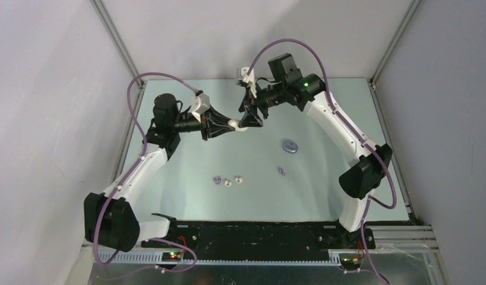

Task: Insert the wireless bluetooth earbuds into the charging case
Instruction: Open the charging case, then pick up the right earbud from the center of the board.

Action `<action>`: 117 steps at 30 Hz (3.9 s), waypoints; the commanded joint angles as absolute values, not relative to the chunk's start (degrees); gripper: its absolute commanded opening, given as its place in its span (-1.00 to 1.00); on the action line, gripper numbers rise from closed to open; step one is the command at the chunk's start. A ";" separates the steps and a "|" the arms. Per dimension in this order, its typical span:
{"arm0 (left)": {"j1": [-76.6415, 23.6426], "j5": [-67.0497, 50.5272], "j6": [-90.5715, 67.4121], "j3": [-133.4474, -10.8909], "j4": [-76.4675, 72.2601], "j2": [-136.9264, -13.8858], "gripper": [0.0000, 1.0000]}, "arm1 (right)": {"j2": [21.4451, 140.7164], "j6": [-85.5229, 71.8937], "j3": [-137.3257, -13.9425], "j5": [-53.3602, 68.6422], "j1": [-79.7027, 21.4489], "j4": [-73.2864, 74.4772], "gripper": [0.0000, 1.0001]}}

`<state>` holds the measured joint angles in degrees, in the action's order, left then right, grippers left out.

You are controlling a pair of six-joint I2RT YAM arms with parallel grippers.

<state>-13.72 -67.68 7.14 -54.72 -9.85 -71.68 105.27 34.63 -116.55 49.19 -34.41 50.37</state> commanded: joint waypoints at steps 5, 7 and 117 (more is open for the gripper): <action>-13.46 -68.80 4.10 -57.58 -14.11 -71.34 -1.00 | 104.47 35.74 -116.71 49.25 -35.52 51.79 0.32; -13.45 -69.10 4.16 -57.49 -14.19 -71.26 -1.00 | 104.54 35.36 -116.81 48.93 -35.43 51.41 0.31; 8.04 -44.12 -30.99 -32.78 -33.52 -52.73 -1.00 | 111.80 34.89 -71.81 12.75 -60.42 7.31 -0.49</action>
<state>7.44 -43.92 -30.06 -32.99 -29.61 -52.51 112.31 35.33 -71.68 16.10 -60.47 9.50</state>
